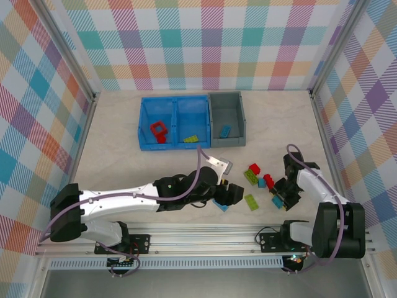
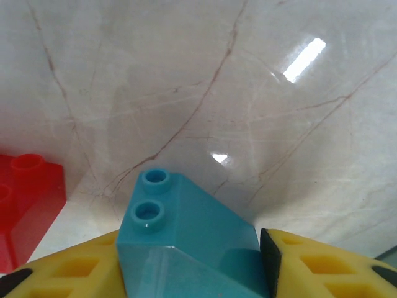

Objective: Sort the legos into containers by color

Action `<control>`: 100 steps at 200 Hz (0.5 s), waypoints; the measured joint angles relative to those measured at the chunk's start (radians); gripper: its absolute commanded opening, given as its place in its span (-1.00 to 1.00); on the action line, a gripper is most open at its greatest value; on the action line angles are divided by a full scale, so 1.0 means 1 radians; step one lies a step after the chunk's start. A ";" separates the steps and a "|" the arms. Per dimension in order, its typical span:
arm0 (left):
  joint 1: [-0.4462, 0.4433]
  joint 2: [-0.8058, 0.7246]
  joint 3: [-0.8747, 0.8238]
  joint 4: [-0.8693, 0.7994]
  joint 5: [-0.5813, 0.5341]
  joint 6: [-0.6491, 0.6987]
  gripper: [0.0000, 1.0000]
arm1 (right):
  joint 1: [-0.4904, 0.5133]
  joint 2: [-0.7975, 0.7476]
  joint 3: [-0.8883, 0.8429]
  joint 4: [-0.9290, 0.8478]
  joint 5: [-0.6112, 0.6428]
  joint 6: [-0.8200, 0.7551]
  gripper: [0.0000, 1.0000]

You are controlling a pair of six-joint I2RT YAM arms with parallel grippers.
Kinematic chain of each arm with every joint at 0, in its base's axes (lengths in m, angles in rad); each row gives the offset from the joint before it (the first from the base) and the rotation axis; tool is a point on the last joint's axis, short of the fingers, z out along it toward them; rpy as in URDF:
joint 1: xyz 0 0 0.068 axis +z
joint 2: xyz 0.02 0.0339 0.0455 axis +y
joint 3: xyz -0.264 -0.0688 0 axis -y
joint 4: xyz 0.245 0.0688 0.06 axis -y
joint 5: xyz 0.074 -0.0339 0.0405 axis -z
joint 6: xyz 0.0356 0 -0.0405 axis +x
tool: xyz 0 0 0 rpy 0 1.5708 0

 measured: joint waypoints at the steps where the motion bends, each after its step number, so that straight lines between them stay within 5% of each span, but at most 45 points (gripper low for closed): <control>1: 0.000 -0.001 0.000 0.000 0.000 0.000 0.51 | 0.000 -0.001 0.000 0.000 0.000 -0.001 -0.10; 62: 0.008 -0.109 -0.004 -0.081 -0.058 0.003 0.53 | 0.028 -0.126 0.002 -0.005 0.001 0.001 -0.17; 100: 0.091 -0.207 0.049 -0.253 -0.141 0.002 0.55 | 0.267 -0.127 0.211 -0.037 0.072 -0.014 -0.19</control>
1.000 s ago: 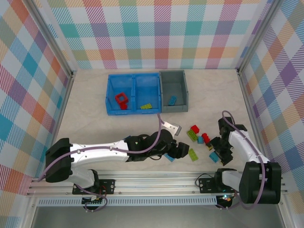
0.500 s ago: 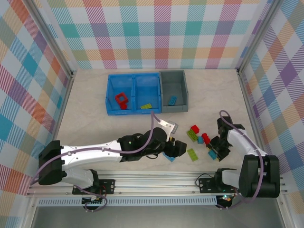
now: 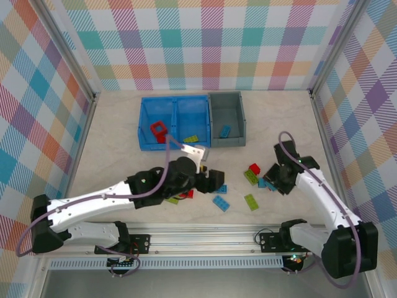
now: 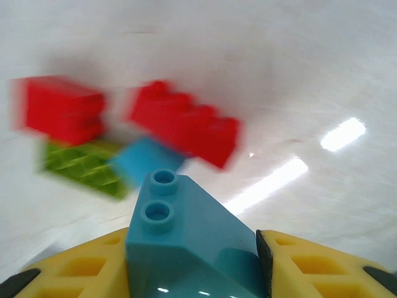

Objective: Sort the legos into containers by color

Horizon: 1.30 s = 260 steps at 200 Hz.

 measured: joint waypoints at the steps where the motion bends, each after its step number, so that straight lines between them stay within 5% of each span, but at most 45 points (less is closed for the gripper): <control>1: 0.000 0.000 0.000 0.000 0.000 0.000 0.56 | 0.006 0.002 0.006 -0.002 0.004 0.000 -0.19; 39: 0.159 -0.054 0.078 -0.134 -0.027 -0.007 0.56 | 0.245 0.220 0.358 0.008 0.072 -0.047 -0.20; 72: 0.289 -0.018 0.160 -0.189 0.008 -0.011 0.55 | 0.276 0.494 0.622 0.049 0.084 -0.114 -0.23; 107: 0.322 0.068 0.235 -0.191 0.052 -0.011 0.53 | 0.276 0.768 0.888 0.056 0.113 -0.164 -0.18; 175: 0.322 -0.043 0.097 -0.242 0.055 -0.045 0.54 | 0.389 0.669 0.514 0.225 -0.033 -0.328 0.73; 218: 0.322 -0.164 0.034 -0.318 0.013 -0.061 0.55 | 0.443 0.711 0.504 0.311 -0.134 -0.395 0.82; 260: 0.322 -0.211 0.005 -0.336 -0.027 -0.068 0.56 | 0.524 0.797 0.552 0.398 -0.092 -0.346 0.81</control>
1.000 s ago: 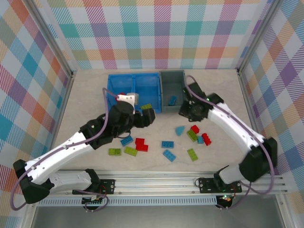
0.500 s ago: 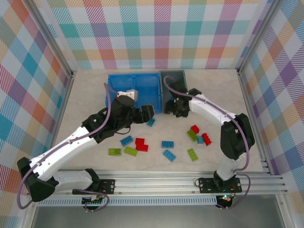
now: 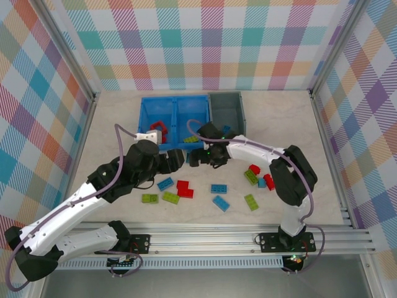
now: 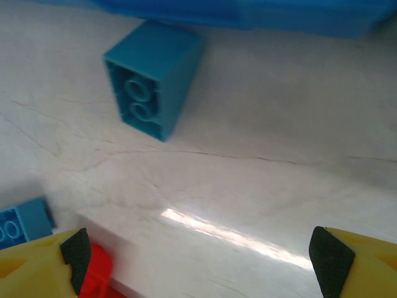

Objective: Sort the legos into containers by color

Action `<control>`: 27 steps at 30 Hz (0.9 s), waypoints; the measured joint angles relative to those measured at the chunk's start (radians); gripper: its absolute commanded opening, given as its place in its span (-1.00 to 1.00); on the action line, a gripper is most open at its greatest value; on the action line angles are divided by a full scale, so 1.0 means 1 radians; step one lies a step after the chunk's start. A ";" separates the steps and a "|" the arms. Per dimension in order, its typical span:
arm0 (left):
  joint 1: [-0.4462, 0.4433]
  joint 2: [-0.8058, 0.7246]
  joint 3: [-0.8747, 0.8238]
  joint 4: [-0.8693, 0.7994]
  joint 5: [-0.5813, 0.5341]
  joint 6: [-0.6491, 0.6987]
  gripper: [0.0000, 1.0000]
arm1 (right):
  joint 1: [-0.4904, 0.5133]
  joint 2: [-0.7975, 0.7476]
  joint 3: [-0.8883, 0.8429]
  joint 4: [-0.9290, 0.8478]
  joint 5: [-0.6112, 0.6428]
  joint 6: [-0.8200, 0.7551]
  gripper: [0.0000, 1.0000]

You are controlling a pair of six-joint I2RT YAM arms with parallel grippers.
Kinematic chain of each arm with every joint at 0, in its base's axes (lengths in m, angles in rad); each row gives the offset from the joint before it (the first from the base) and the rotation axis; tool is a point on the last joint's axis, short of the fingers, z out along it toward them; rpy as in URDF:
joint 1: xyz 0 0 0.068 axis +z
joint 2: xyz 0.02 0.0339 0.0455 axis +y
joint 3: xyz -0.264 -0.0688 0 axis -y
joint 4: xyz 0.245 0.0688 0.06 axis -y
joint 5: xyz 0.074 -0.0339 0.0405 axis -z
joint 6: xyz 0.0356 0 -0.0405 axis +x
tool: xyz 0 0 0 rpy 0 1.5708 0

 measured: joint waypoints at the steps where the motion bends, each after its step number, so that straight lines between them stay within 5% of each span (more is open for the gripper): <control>1: 0.000 -0.013 -0.014 -0.003 -0.011 -0.001 0.56 | 0.013 0.015 0.012 0.015 0.014 0.013 0.78; 17: 0.000 -0.291 -0.190 0.003 -0.090 0.045 0.58 | 0.054 0.230 0.137 0.135 0.203 0.275 0.43; 27: 0.000 -0.294 -0.201 0.002 -0.088 0.039 0.58 | 0.055 0.266 0.176 0.151 0.235 0.322 -0.29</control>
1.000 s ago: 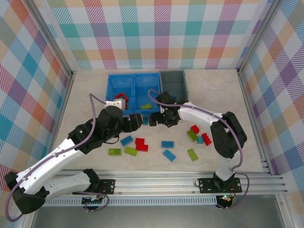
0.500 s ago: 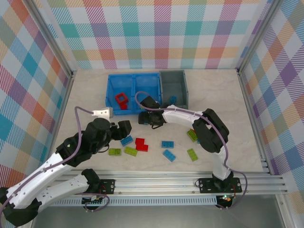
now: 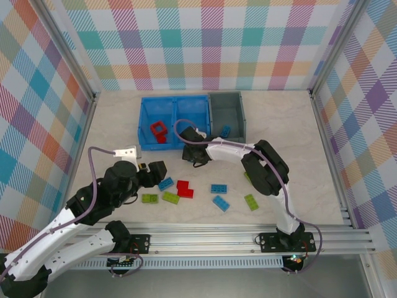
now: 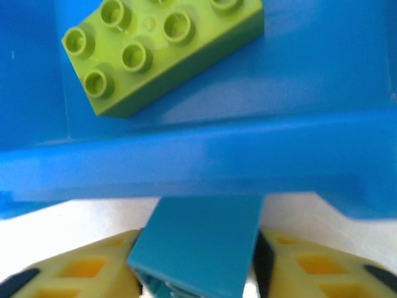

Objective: Sort the legos into containers by color

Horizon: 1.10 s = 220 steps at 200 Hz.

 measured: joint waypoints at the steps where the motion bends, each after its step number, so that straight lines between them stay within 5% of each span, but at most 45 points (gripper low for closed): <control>1: 0.000 0.000 0.000 0.000 0.000 0.000 0.58 | 0.000 0.001 0.000 0.002 0.000 -0.004 -0.29; 30: 0.000 0.010 0.000 0.002 0.002 0.000 0.58 | 0.006 0.001 -0.001 0.018 0.010 0.003 -0.60; 69: 0.000 0.033 -0.007 0.018 0.040 0.000 0.58 | 0.036 -0.085 -0.117 0.036 0.033 0.001 -0.71; 111: 0.000 0.106 -0.004 0.087 0.137 0.000 0.58 | 0.058 -0.349 -0.270 -0.026 0.060 -0.010 -0.75; 152: -0.023 0.278 0.070 0.186 0.236 0.003 0.57 | -0.113 -0.571 -0.286 -0.067 0.043 -0.118 -0.73; 186: -0.106 0.464 0.193 0.250 0.227 0.023 0.57 | -0.322 -0.444 -0.155 -0.111 -0.087 -0.219 -0.73; 220: -0.185 0.602 0.284 0.291 0.118 0.039 0.57 | -0.389 -0.196 0.076 -0.155 -0.217 -0.266 -0.71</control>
